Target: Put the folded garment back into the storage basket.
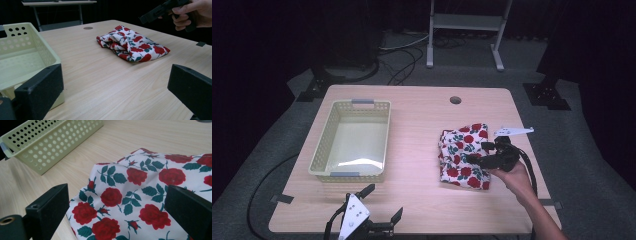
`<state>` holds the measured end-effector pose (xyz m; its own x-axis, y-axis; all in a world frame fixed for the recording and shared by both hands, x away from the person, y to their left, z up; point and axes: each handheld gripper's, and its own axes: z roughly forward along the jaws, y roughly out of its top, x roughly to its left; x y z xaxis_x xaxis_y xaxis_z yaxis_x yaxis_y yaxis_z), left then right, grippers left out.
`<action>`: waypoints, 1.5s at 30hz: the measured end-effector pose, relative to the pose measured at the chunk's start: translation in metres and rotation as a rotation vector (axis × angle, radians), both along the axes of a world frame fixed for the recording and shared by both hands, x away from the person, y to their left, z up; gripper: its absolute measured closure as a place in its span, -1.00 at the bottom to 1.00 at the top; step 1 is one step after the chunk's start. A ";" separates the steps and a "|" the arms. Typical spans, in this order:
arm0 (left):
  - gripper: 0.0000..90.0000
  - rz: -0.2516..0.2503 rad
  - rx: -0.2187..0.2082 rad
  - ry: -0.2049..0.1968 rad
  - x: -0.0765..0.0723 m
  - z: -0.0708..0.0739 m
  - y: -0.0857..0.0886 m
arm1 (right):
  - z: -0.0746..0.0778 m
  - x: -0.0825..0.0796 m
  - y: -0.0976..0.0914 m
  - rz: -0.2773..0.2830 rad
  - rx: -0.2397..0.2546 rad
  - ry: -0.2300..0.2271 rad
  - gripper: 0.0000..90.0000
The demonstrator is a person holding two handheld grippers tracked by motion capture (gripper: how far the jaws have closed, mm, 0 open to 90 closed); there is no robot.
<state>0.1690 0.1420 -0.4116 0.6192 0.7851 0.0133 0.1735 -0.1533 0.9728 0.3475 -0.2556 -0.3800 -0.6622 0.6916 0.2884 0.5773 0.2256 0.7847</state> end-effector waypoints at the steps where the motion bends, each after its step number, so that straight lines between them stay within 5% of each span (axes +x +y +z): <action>1: -1.00 0.000 0.000 0.000 0.000 0.000 0.000 | 0.000 0.001 0.000 0.000 -0.005 0.012 -0.89; 16: -1.00 -0.001 -0.012 0.000 0.001 0.001 0.001 | 0.010 0.020 0.012 0.018 -0.074 0.036 -0.88; 24: -1.00 0.002 -0.023 0.006 0.001 0.001 0.002 | 0.010 0.032 0.021 0.033 -0.130 0.092 -0.87; 45: -1.00 -0.002 -0.030 0.013 0.003 0.000 0.003 | -0.024 0.056 0.025 -0.009 -0.243 0.198 -0.64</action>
<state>0.1716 0.1453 -0.4111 0.6209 0.7836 -0.0184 0.1857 -0.1243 0.9747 0.4040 -0.2301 -0.4039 -0.6032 0.7616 0.2370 0.7165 0.3868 0.5806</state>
